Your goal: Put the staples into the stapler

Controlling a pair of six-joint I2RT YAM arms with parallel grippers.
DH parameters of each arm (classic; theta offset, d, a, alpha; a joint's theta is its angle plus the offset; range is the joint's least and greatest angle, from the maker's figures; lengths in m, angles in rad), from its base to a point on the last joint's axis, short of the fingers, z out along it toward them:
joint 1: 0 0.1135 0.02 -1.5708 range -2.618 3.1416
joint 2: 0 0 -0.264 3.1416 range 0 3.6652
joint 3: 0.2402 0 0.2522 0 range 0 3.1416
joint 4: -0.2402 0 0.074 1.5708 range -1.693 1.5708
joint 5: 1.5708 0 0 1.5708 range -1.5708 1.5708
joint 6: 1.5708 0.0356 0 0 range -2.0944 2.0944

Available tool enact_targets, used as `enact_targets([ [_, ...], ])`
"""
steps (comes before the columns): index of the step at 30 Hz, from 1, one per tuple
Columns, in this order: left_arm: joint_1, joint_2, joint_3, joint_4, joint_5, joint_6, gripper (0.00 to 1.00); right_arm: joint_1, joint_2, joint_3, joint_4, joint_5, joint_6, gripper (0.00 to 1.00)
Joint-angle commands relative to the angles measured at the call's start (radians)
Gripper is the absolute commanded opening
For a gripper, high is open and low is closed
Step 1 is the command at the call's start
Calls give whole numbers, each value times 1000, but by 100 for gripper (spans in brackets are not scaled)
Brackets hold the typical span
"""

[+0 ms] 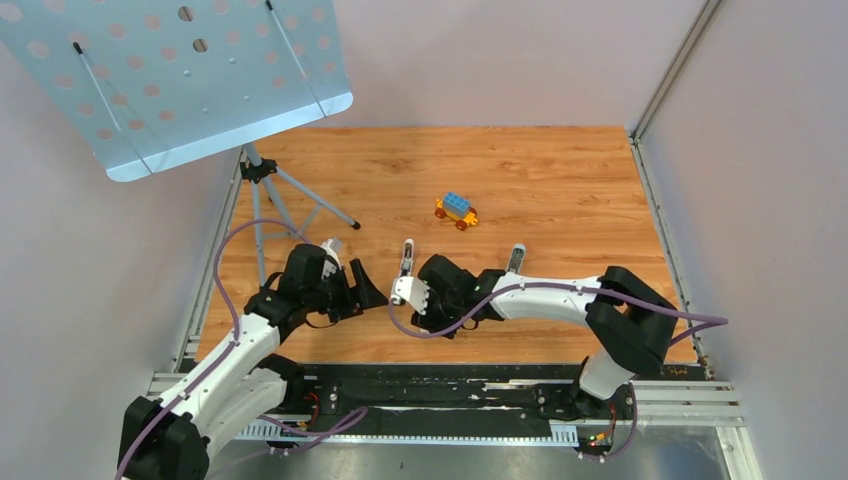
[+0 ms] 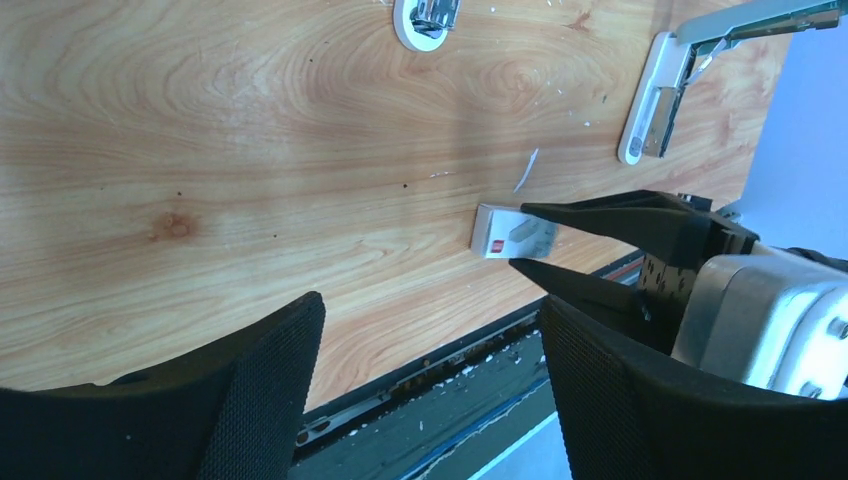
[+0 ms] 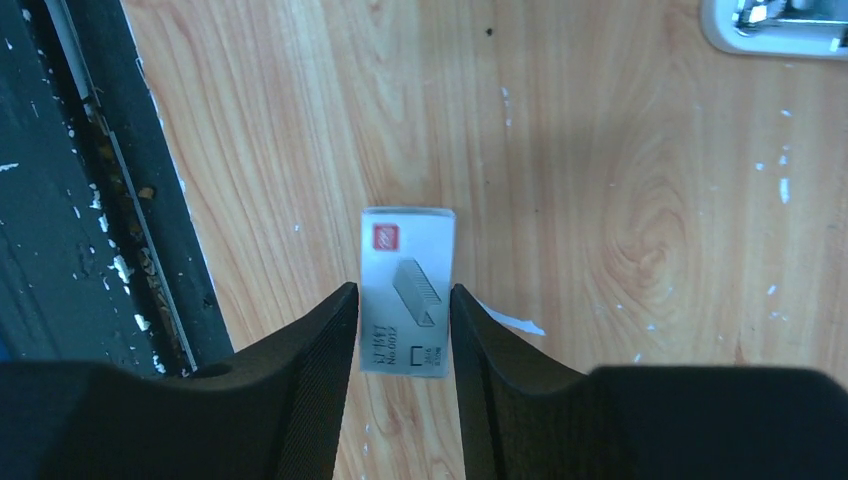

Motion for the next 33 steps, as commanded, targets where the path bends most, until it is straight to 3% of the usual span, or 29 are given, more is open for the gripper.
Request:
enact_targets([
  [1,10,19,-26,65,24,-5,79,28,20,21,-28,-27,-53,46],
  [5,8,33,-46,103,40,-9,75,27,-21,6,-31,12,-16,64],
  [8,0,37,-51,122,42,6,68,25,-88,-21,-3,81,76,66],
  [13,-92,30,-24,138,-34,53,63,13,-214,-64,18,220,366,62],
  [17,-198,61,39,98,-154,128,61,-30,-321,-122,18,245,612,52],
  [20,-255,76,85,100,-198,201,58,-74,-396,-170,2,245,798,52],
  [25,-308,70,169,145,-243,396,57,-132,-498,-252,17,183,957,51],
  [33,-337,48,138,303,-99,843,61,-207,-603,-379,76,122,1084,54],
])
